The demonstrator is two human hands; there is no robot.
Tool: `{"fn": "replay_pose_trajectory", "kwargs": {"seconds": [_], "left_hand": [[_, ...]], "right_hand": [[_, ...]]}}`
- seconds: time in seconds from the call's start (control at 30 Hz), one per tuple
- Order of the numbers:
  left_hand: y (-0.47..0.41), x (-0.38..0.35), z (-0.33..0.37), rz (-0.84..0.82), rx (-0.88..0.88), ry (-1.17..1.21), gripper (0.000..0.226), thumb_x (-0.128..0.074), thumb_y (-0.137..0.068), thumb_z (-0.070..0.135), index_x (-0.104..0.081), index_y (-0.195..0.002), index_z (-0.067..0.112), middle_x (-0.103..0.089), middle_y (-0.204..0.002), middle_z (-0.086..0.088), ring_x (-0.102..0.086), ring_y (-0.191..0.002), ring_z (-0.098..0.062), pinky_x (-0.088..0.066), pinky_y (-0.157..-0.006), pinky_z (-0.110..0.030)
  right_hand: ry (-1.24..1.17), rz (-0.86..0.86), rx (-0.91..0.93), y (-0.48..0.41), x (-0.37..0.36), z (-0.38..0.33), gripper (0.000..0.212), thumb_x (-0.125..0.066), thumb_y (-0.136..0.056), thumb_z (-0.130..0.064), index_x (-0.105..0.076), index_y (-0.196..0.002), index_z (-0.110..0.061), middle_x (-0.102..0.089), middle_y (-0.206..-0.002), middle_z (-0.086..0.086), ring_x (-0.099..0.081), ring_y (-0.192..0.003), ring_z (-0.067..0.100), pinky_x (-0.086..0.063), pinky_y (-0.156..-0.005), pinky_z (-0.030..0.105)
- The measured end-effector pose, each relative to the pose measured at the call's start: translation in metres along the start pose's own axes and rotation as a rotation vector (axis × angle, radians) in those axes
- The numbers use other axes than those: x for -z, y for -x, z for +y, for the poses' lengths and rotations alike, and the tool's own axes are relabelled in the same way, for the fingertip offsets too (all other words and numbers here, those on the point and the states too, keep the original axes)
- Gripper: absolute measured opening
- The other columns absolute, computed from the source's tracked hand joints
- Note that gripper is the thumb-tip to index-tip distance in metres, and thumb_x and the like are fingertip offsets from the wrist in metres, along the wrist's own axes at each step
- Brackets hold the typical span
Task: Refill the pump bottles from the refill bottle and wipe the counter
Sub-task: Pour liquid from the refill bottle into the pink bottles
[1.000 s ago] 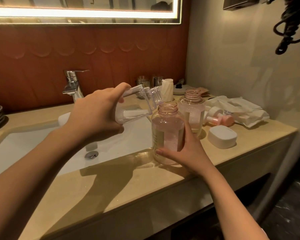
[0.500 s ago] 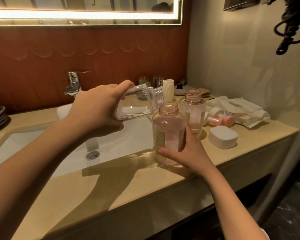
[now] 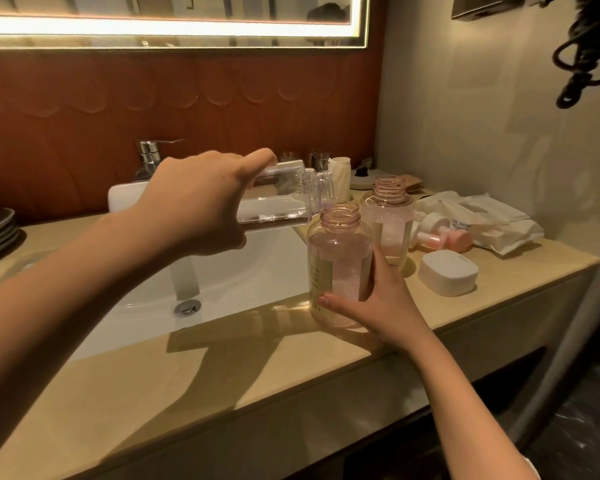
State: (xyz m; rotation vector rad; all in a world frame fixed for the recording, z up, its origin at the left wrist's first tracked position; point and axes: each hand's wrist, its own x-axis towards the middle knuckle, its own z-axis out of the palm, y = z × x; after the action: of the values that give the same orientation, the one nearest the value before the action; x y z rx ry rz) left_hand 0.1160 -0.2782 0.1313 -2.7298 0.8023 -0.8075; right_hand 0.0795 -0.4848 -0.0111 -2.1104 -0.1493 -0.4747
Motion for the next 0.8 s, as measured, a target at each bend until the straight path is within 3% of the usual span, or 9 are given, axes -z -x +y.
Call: {"fn": "replay_pose_trajectory", "kwargs": {"seconds": [0.23,0.4,0.8], "left_hand": [[-0.0011,0.0010,0.0002,0.019,-0.007,-0.024,0.080,-0.078,-0.070,0.025,-0.030,-0.134,0.025,-0.062,-0.109,-0.003,-0.058,-0.089,-0.023,-0.033,-0.047,-0.019],[-0.0023,-0.0002,-0.0013,0.032,-0.018,-0.041,0.080,-0.078,-0.070,0.026,-0.031,-0.135,0.025,-0.063,-0.108,-0.003,-0.058,-0.087,-0.022,-0.033,-0.047,-0.020],[-0.0040,0.0006,-0.0026,0.023,-0.027,-0.055,0.081,-0.078,-0.070,0.026,-0.029,-0.134,0.025,-0.063,-0.107,-0.004,-0.058,-0.086,-0.023,-0.040,-0.048,-0.022]], "right_hand": [[-0.006,0.009,-0.006,0.0002,0.0000,0.0008,0.099,-0.080,-0.062,-0.045,-0.020,-0.141,-0.036,-0.040,-0.139,-0.012,-0.036,-0.122,0.005,-0.031,-0.097,0.022],[0.007,0.005,-0.011,0.0000,-0.0004,0.0014,0.101,-0.079,-0.062,-0.046,-0.018,-0.143,-0.034,-0.038,-0.143,-0.008,-0.036,-0.130,0.013,-0.030,-0.099,0.024],[0.005,0.008,-0.009,0.0006,0.0001,0.0003,0.100,-0.079,-0.063,-0.045,-0.019,-0.142,-0.035,-0.038,-0.143,-0.010,-0.036,-0.128,0.010,-0.030,-0.098,0.022]]}}
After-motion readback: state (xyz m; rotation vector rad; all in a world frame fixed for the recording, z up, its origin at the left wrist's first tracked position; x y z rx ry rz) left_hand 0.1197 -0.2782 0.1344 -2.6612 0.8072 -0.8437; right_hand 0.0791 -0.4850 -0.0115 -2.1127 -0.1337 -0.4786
